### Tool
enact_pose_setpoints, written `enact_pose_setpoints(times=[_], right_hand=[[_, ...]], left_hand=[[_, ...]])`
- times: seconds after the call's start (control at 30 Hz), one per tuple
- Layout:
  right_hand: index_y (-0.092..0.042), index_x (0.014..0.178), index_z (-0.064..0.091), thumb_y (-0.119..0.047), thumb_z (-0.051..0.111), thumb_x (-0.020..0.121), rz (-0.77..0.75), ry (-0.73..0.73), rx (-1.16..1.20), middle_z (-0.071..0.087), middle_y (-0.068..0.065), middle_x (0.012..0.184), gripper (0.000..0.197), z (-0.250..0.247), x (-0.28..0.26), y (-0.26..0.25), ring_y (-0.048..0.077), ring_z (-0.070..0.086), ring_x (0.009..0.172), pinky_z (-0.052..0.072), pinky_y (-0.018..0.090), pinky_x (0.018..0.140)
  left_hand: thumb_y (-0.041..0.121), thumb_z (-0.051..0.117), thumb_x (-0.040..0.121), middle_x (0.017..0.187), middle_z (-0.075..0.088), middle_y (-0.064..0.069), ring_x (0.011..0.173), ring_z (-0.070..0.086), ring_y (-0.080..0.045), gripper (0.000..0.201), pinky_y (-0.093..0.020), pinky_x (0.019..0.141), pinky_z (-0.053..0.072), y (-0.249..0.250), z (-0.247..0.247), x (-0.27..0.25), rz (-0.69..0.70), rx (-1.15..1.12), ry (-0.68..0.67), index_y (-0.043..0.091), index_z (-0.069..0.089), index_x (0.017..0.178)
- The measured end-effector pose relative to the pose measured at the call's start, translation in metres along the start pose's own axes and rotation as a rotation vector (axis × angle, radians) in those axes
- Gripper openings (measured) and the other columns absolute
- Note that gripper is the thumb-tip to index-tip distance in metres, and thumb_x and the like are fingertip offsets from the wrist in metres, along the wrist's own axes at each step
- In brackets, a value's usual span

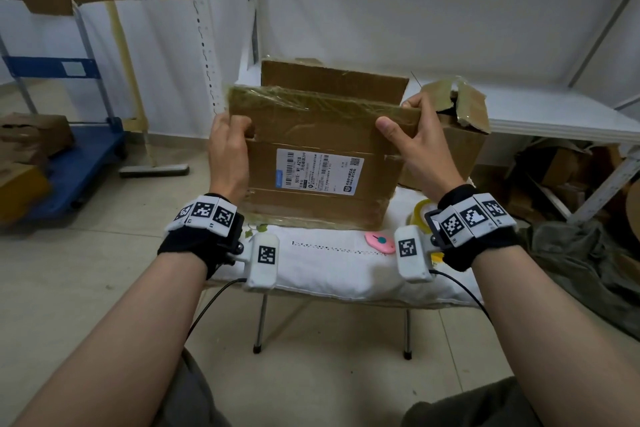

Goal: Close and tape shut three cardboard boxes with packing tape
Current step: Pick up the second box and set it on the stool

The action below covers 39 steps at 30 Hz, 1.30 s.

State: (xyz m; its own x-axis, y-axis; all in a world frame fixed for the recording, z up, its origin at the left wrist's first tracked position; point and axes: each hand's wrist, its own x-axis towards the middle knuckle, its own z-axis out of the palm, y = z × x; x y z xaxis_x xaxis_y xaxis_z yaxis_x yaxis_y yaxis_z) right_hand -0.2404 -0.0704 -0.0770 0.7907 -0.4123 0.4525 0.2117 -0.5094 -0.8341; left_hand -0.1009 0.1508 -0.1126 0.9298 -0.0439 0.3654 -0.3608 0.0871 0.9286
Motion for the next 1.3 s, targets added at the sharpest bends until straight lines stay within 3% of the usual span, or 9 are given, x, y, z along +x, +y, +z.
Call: enact_pose_setpoints(times=[0.1,0.27,0.37,0.53,0.67,0.87,1.0,1.2,1.3], right_hand=[[-0.018,0.105,0.042,-0.045,0.059,0.099,0.0,0.001,0.028,0.056,0.002,0.1,0.033,0.001,0.003,0.002,0.019,0.057,0.089,0.052,0.059,0.088],[-0.02,0.114,0.045,-0.033,0.058,0.102,0.053,0.056,0.026,0.059,0.0,0.117,0.022,0.004,0.012,0.015,0.02,0.062,0.107,0.057,0.055,0.088],[-0.034,0.124,0.046,-0.04,0.063,0.092,0.043,0.04,0.011,0.056,-0.002,0.134,0.036,0.007,0.013,0.02,0.024,0.058,0.125,0.053,0.057,0.098],[-0.03,0.135,0.047,-0.028,0.06,0.097,-0.007,0.068,-0.085,0.048,-0.022,0.128,0.04,0.018,0.015,0.029,0.018,0.046,0.133,0.042,0.053,0.111],[-0.029,0.135,0.053,-0.025,0.068,0.095,0.062,0.085,-0.182,0.036,-0.007,0.132,0.043,0.018,0.019,0.033,0.017,0.037,0.132,0.034,0.044,0.117],[-0.033,0.138,0.05,-0.015,0.065,0.096,0.209,0.021,0.005,0.04,-0.003,0.147,0.048,0.017,0.02,0.029,0.016,0.045,0.133,0.045,0.041,0.111],[-0.026,0.139,0.051,-0.009,0.058,0.098,0.212,0.003,0.014,0.052,-0.003,0.138,0.045,0.018,0.019,0.026,0.013,0.048,0.129,0.046,0.031,0.106],[-0.024,0.132,0.059,-0.008,0.052,0.1,0.198,-0.025,-0.009,0.056,-0.004,0.126,0.036,0.019,0.017,0.027,0.01,0.052,0.121,0.042,0.016,0.088],[-0.024,0.133,0.055,-0.008,0.051,0.101,0.201,-0.026,0.0,0.056,0.0,0.126,0.036,0.017,0.015,0.027,0.012,0.053,0.118,0.043,0.017,0.082]], left_hand=[[0.059,0.044,0.087,0.095,0.061,0.003,0.089,0.056,-0.013,0.041,-0.036,0.085,0.047,-0.003,-0.002,0.003,-0.041,0.03,0.031,0.021,0.057,0.095],[0.048,0.052,0.094,0.112,0.064,-0.008,0.098,0.062,-0.022,0.023,-0.038,0.089,0.051,-0.005,-0.003,0.007,-0.014,0.073,0.054,0.031,0.058,0.08],[0.041,0.057,0.091,0.099,0.059,-0.001,0.086,0.055,-0.014,0.019,-0.033,0.08,0.046,-0.006,-0.004,0.01,0.006,0.112,0.081,0.029,0.053,0.077],[0.023,0.061,0.091,0.105,0.058,0.004,0.093,0.054,-0.01,0.017,-0.028,0.085,0.049,-0.007,-0.006,0.012,0.018,0.085,0.073,0.024,0.051,0.105],[0.022,0.062,0.091,0.108,0.058,0.006,0.098,0.055,-0.011,0.02,-0.036,0.093,0.05,-0.007,-0.008,0.014,0.0,0.118,0.074,0.025,0.053,0.108],[0.018,0.063,0.088,0.127,0.047,0.0,0.114,0.052,-0.014,0.039,-0.04,0.103,0.048,0.001,-0.009,0.017,-0.041,0.186,-0.002,0.032,0.051,0.122],[0.015,0.068,0.086,0.128,0.037,0.0,0.117,0.048,-0.014,0.056,-0.037,0.106,0.047,0.01,-0.014,0.026,-0.026,0.33,-0.061,0.032,0.048,0.136],[0.009,0.071,0.082,0.159,0.025,0.006,0.141,0.034,-0.021,0.094,-0.047,0.114,0.039,0.029,-0.015,0.038,0.105,0.545,-0.266,0.039,0.021,0.155],[0.003,0.07,0.084,0.164,0.019,0.009,0.147,0.029,-0.019,0.103,-0.046,0.116,0.037,0.033,-0.009,0.039,0.143,0.535,-0.342,0.041,0.007,0.157]])
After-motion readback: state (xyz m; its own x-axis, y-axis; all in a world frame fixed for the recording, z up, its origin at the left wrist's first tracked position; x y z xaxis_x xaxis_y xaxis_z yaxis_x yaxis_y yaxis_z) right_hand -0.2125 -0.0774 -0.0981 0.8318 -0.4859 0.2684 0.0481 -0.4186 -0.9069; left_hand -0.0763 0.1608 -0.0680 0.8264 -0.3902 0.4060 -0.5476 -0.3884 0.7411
